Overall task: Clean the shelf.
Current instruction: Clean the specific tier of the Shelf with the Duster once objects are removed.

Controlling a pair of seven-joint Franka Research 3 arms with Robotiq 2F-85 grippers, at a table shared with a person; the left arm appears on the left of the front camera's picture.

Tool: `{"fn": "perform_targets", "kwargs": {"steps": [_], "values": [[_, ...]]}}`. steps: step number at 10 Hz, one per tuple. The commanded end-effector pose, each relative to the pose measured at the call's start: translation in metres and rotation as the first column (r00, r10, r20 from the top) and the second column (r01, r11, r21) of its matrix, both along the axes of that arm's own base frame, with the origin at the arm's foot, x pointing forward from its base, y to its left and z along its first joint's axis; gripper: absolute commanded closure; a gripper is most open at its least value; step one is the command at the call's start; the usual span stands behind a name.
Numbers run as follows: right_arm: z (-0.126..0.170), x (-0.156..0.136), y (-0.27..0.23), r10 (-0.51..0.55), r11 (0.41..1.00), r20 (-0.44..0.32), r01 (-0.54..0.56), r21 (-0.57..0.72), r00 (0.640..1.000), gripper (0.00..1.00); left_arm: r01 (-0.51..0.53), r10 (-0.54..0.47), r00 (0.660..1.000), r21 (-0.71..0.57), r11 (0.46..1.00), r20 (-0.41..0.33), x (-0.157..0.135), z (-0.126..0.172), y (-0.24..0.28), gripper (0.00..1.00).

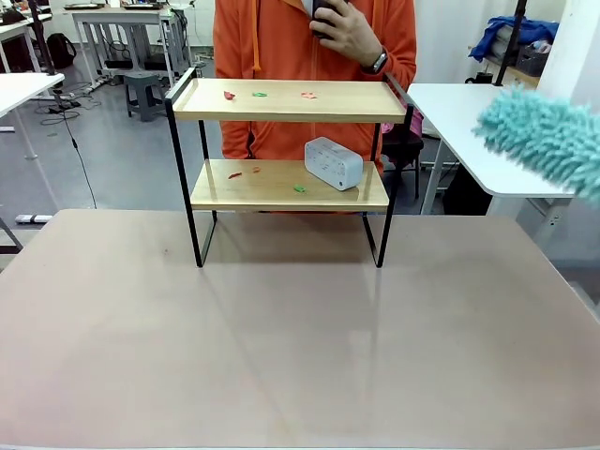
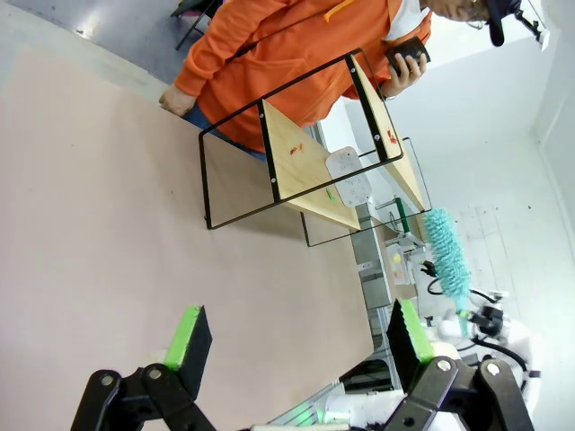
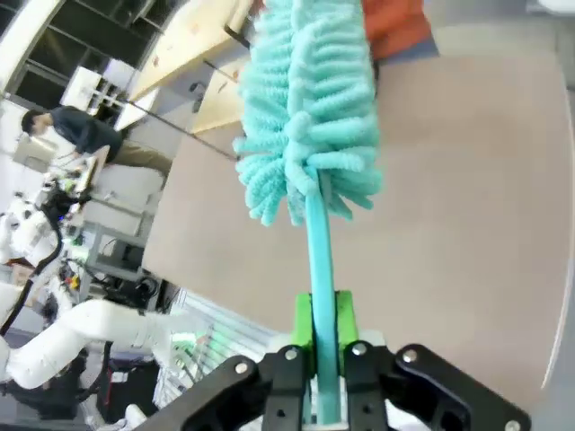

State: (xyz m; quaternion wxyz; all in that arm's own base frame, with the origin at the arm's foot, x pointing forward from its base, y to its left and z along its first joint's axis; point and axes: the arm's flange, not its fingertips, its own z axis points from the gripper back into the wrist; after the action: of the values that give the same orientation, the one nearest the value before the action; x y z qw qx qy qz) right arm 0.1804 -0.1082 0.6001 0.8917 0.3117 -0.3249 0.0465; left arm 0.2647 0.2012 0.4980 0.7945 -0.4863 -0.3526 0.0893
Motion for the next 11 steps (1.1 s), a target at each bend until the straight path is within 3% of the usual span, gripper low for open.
{"fn": "perform_targets", "kwargs": {"steps": [1,4,5,6,7,11], "values": [[0.06,0.016,0.05,-0.044,0.991,0.19,0.068,-0.118,0.981,0.88,0.001,-0.001,1.0,-0.003,1.0,0.029,0.002,0.001,-0.002,0.0],[0.077,0.046,0.145,0.018,0.972,0.25,0.042,-0.231,0.968,0.88,0.001,-0.001,1.0,-0.003,1.0,0.029,0.002,0.001,-0.002,0.0],[0.071,0.05,0.174,0.045,0.96,0.337,0.053,-0.275,0.94,0.88,0.001,-0.001,1.0,-0.003,1.0,0.029,0.002,0.001,-0.002,0.0],[0.051,0.05,0.191,0.148,0.936,0.246,-0.056,-0.347,0.958,0.88,0.001,-0.001,1.0,-0.003,1.0,0.029,0.002,0.001,-0.002,0.0],[0.086,0.03,0.161,0.048,0.966,0.291,0.031,-0.258,0.955,0.88,0.001,-0.001,1.0,-0.003,1.0,0.029,0.002,0.001,-0.002,0.0],[0.075,0.036,0.166,0.079,0.957,0.283,0.007,-0.289,0.956,0.88,0.001,-0.001,1.0,-0.003,1.0,0.029,0.002,0.001,-0.002,0.0]]}}
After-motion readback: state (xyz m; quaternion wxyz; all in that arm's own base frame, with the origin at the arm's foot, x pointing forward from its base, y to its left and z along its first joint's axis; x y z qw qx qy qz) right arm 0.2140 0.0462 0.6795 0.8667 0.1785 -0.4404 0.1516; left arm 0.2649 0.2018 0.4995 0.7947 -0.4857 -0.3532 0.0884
